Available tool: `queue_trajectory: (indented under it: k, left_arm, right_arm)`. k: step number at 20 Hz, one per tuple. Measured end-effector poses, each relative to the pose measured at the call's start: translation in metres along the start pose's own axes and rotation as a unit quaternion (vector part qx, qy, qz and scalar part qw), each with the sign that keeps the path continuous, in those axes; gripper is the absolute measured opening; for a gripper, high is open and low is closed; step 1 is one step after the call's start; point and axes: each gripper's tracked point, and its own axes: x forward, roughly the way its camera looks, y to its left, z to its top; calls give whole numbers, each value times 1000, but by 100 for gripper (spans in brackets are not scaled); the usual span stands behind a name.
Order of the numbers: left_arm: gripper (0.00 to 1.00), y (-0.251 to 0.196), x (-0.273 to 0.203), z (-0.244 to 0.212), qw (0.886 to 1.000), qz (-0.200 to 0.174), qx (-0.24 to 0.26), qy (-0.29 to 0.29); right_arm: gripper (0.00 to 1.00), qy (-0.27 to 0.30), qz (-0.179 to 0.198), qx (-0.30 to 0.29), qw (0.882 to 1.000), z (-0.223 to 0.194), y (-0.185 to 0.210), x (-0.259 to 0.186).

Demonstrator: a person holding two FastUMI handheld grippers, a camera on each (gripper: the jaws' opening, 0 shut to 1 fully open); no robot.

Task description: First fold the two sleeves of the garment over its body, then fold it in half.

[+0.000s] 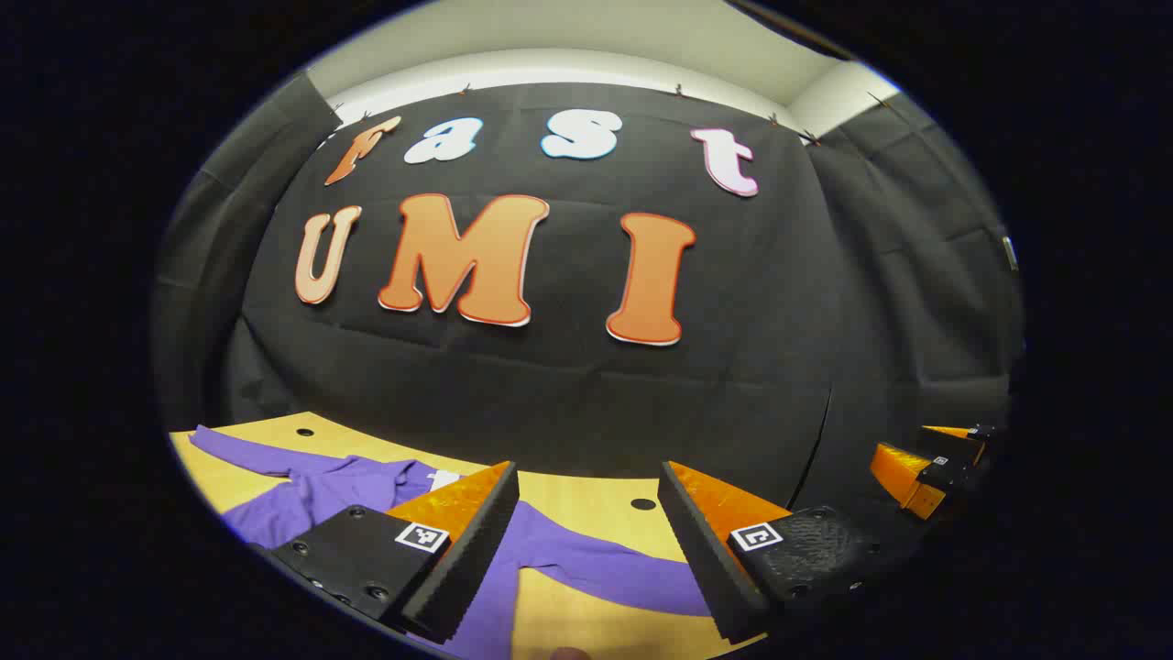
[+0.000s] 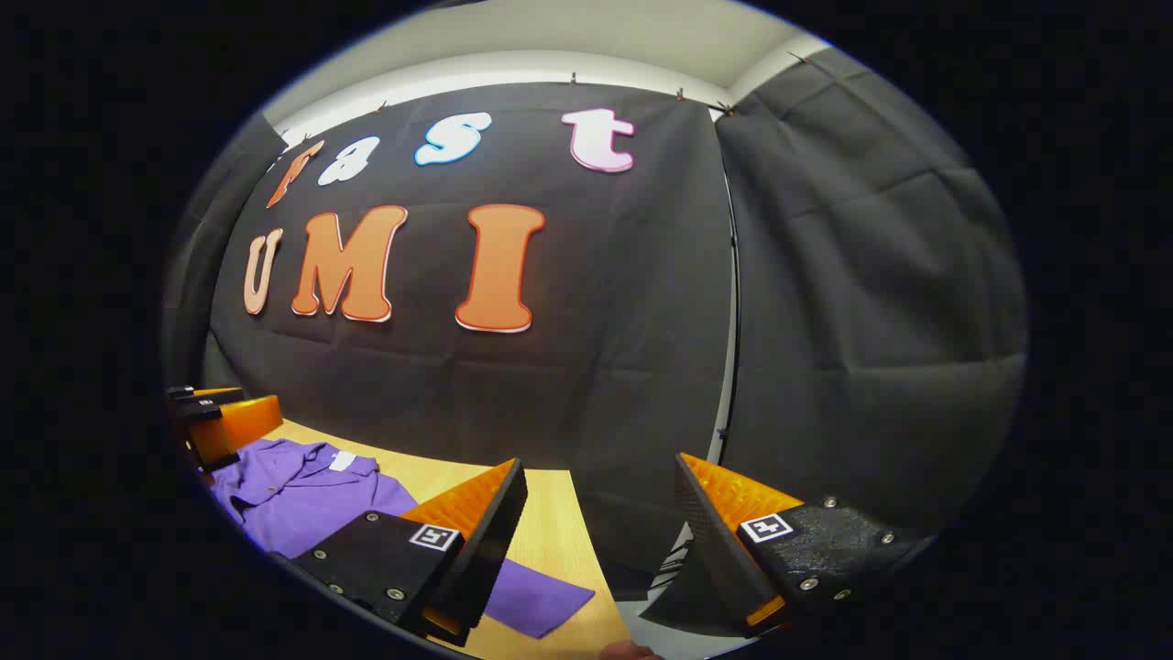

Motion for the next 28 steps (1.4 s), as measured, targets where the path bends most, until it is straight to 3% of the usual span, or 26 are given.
queue_trajectory:
  k: [3, 6, 8, 9, 11, 13, 14, 15, 17, 18, 22, 28]
  left_arm:
    - [96, 65, -7, 59, 1000, -10, -16, -15]
    - [95, 134, -9, 107, 999, -33, -25, -18]
    - [94, 181, -5, 126, 999, -42, 10, -15]
    - [93, 204, -5, 132, 998, -39, 51, -17]
    - [93, 235, -7, 134, 994, -52, 97, -18]
    - [95, 254, -3, 126, 996, -73, 55, 8]
    - [95, 268, -2, 129, 997, -68, 28, 17]
    - [96, 289, 0, 133, 998, -56, 13, 19]
    - [95, 327, 1, 150, 999, -30, 10, 10]
    - [95, 339, 0, 159, 1000, -26, 13, 4]
    - [95, 383, -4, 174, 999, 12, 37, -16]
    - [95, 378, -11, 174, 998, 52, 43, -20]
  right_arm:
    - [95, -19, -18, -56, 998, 58, 37, -27]
    - [95, -14, -40, -67, 997, 108, 91, -43]
    - [98, -13, -55, -44, 997, 133, 135, -53]
    - [100, -13, -65, -44, 997, 140, 154, -57]
    - [97, -7, -73, -44, 996, 144, 195, -64]
    - [98, 12, -54, -22, 998, 143, 240, -66]
    - [100, 21, -47, -21, 998, 142, 257, -68]
    - [95, 22, -41, -27, 999, 141, 270, -70]
    - [100, 36, -41, -36, 998, 137, 280, -76]
    - [95, 43, -34, -30, 998, 134, 287, -79]
    - [95, 73, -35, -36, 996, 111, 285, -80]
    - [95, 95, -10, -12, 995, 83, 282, -55]
